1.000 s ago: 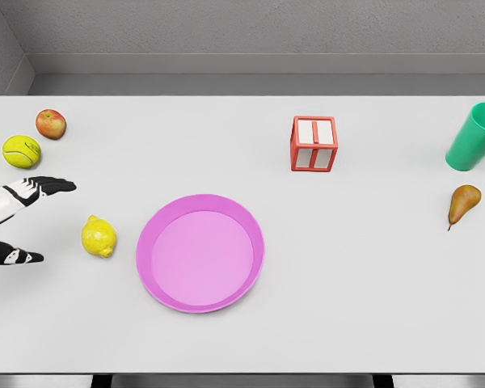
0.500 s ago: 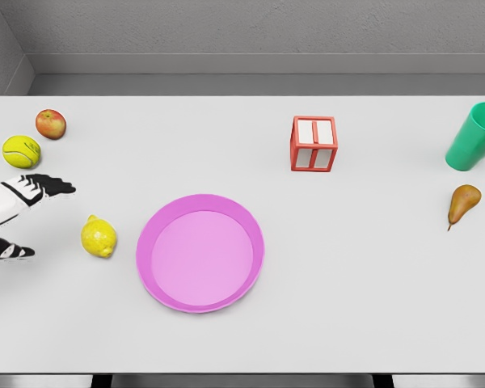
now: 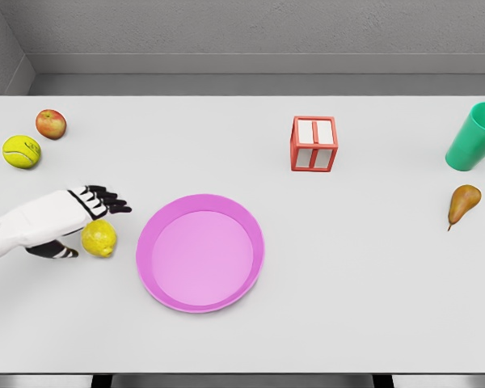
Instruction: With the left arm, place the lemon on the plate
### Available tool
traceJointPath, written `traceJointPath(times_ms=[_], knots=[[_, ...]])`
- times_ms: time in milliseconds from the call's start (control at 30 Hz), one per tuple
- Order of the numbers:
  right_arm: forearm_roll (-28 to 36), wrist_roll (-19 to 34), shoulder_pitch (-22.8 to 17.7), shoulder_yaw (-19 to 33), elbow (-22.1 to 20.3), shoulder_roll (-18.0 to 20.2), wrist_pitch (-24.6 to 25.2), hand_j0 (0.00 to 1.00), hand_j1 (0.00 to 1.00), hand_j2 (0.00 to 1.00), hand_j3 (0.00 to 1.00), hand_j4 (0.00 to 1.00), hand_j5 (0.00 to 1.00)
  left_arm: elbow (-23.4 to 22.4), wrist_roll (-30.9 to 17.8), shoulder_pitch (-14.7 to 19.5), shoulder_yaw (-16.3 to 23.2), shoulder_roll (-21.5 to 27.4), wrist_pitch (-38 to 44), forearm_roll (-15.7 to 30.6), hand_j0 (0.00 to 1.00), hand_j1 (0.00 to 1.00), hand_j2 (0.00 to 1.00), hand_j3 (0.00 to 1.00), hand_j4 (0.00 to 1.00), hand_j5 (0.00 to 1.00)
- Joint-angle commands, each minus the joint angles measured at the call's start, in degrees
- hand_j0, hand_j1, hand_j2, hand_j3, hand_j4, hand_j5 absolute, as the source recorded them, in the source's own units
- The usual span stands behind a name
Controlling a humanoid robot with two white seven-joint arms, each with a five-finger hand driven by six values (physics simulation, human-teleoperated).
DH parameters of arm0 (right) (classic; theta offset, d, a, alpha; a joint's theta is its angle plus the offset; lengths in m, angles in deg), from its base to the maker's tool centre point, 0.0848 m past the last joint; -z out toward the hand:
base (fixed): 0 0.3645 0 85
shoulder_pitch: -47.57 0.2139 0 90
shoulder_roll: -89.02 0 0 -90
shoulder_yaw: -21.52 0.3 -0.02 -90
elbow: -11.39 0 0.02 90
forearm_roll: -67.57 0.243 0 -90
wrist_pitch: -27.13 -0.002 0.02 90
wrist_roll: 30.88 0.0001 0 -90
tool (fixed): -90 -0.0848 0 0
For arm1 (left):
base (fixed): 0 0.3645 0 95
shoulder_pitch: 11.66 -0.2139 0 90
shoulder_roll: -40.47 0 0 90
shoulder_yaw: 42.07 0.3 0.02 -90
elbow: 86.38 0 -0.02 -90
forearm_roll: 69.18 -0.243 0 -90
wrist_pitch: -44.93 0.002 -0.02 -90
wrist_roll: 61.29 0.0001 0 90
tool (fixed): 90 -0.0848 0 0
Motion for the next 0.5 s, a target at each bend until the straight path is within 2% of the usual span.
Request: traceJointPath(times_ms=[0,133,467], knots=[[0.0,0.1,0.0,0.0,0.1,0.0,0.0,1.00,1.00,1.00,1.00,1.00,1.00,-0.1,0.0,0.0,1.2,0.6,0.1,-0.2,1.00,1.00,1.00,1.00,1.00,1.00],[0.0,0.0,0.0,0.0,0.0,0.0,0.0,1.00,1.00,1.00,1.00,1.00,1.00,-0.3,0.0,0.1,1.6,0.5,0.1,-0.6,1.00,1.00,1.00,1.00,1.00,1.00],[0.0,0.0,0.0,0.0,0.0,0.0,0.0,1.00,1.00,1.00,1.00,1.00,1.00,-0.9,0.0,1.7,2.6,-0.5,0.1,-5.1,1.00,1.00,1.00,1.00,1.00,1.00]])
